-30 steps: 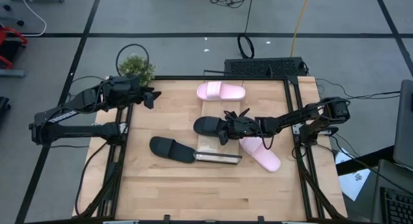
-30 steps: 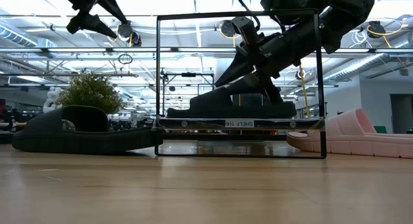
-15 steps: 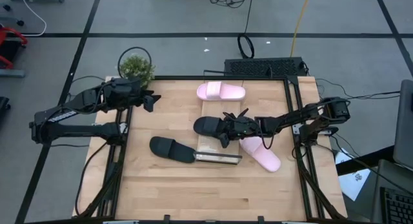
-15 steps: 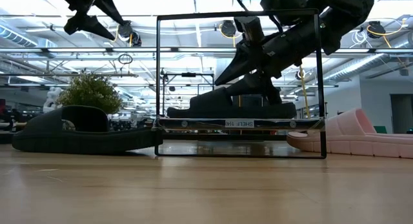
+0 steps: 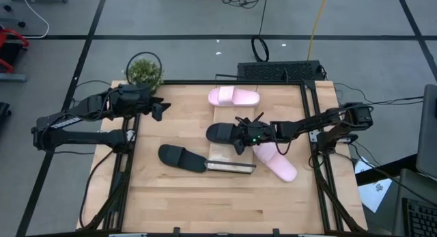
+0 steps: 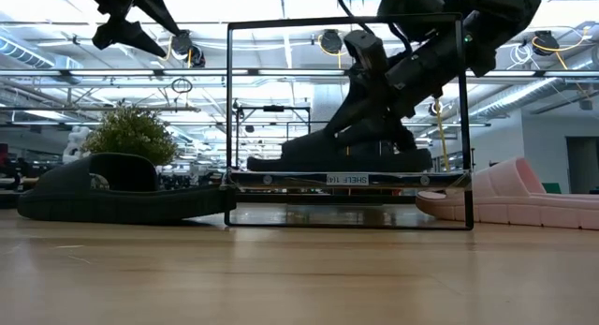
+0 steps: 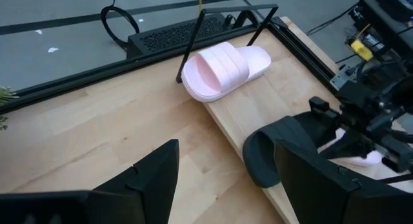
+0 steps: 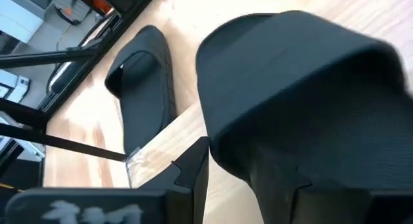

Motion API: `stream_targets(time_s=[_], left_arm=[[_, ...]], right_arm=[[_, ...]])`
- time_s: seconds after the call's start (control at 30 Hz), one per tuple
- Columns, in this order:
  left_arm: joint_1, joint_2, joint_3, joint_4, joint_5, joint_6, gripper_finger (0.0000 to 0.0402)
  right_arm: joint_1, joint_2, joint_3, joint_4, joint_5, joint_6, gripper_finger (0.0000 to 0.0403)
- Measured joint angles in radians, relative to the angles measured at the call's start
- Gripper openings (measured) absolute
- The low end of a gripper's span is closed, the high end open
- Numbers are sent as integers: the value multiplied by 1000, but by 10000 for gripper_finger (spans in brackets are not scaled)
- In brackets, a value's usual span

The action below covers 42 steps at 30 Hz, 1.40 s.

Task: Pick and place slides into the shelf
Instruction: Put the right black slipper on the shelf, then put the black slipper on the shelf

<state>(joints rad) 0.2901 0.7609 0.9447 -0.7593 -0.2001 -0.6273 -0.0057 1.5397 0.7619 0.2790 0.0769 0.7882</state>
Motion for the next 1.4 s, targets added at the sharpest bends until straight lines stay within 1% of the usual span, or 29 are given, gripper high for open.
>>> stream_targets(time_s=[0.2, 0.33, 0.43, 0.53, 0.63, 0.7, 0.77, 0.83, 0.93, 1.03, 1.17, 1.23, 1.4], left_arm=[[-1, 0, 0, 0, 0, 2, 248], [-1, 0, 0, 2, 2, 1, 248], [-1, 0, 0, 2, 27, -4, 248], [-2, 0, 0, 2, 104, -32, 248], [-18, 0, 0, -30, 255, -82, 248], [-38, 0, 0, -77, 346, -175, 248], [-65, 0, 0, -140, 399, -301, 248], [-109, 9, -6, -196, 421, -416, 248], [-184, 23, -27, -250, 411, -562, 248], [-252, 41, -67, -216, 397, -677, 248], [-320, 77, -147, -163, 402, -788, 248], [-346, 89, -189, -128, 410, -825, 248], [-380, 99, -301, 19, 401, -885, 248]], right_arm=[[-8, -105, -1, -87, 7, -12, 95], [-8, -170, -1, -94, 31, -12, 95], [-8, -215, -1, -134, 32, -12, 95], [-8, -270, -1, -173, 43, -19, 95], [-8, -323, -1, -192, 75, -39, 95], [-8, -357, -1, -195, 85, -57, 95], [-8, -386, 0, -190, 100, -77, 95], [-8, -407, 0, -193, 110, -100, 95], [-8, -425, 0, -191, 111, -128, 95], [-8, -427, 0, -191, 111, -152, 95], [-8, -427, 0, -195, 110, -181, 95], [-8, -427, 0, -194, 110, -190, 95], [-8, -427, 0, -194, 107, -211, 95]])
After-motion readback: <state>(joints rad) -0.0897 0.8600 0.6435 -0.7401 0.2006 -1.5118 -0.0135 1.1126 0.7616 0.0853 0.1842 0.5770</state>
